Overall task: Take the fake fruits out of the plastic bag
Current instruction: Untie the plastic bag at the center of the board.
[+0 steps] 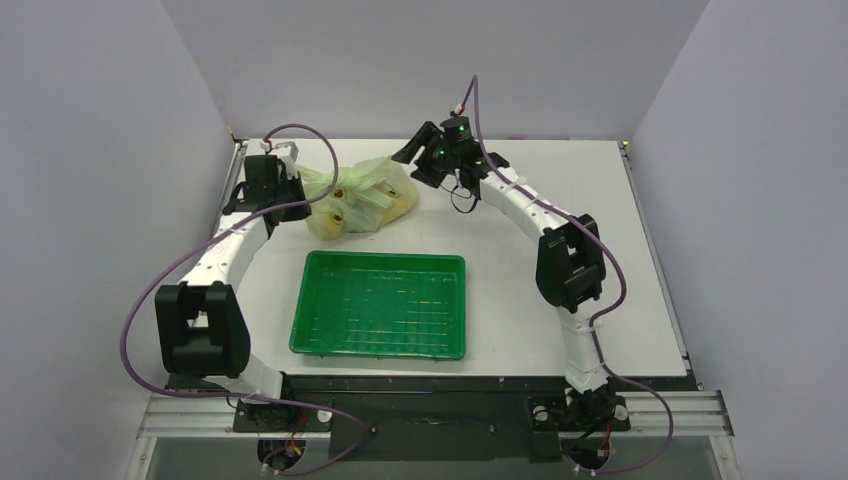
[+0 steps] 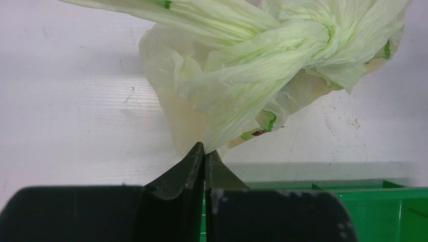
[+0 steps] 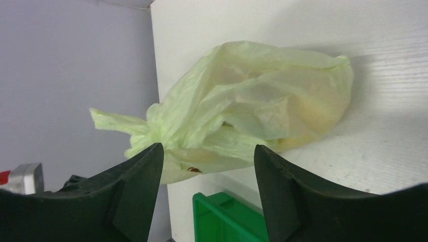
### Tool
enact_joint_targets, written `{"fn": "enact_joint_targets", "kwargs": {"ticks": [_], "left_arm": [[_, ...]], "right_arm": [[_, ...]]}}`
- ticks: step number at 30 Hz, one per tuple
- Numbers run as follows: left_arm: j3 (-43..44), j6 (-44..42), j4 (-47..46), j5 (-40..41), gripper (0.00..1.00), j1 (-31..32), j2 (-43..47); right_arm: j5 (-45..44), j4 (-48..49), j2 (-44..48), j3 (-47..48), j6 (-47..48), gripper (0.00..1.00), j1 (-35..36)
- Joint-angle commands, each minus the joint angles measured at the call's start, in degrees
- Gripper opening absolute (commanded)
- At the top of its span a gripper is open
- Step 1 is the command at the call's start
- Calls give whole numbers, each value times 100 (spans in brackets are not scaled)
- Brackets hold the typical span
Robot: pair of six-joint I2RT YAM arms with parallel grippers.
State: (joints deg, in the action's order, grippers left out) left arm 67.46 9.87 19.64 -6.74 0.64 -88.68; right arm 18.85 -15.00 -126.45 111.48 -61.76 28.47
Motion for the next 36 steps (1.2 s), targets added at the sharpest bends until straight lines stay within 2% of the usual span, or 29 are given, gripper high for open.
{"fn": "enact_joint_targets", "kwargs": {"ticks": [1,5,11,21,34,36], "left_arm": [[102,-23,-128,-265,0,-37,249],[97,-17,-148,-359,0,-37,301],[38,-45,-146,-414,0,-36,378],[-17,-62,-153,-487,0,-30,404],[11,-81,-149,-532,0,-29,322],[21,-82,-140,-552,0,-29,303]], "right_arm": [[-932,85,679,-107,-37,63,600],[-1293,593,565,-194,-573,63,1139],[-1537,1145,162,-28,-1095,63,1466],[-1447,1719,-546,313,-1519,60,1423],[-1284,1998,-1026,698,-1900,48,1257],[-1294,1998,-1076,818,-1923,44,1251]]}}
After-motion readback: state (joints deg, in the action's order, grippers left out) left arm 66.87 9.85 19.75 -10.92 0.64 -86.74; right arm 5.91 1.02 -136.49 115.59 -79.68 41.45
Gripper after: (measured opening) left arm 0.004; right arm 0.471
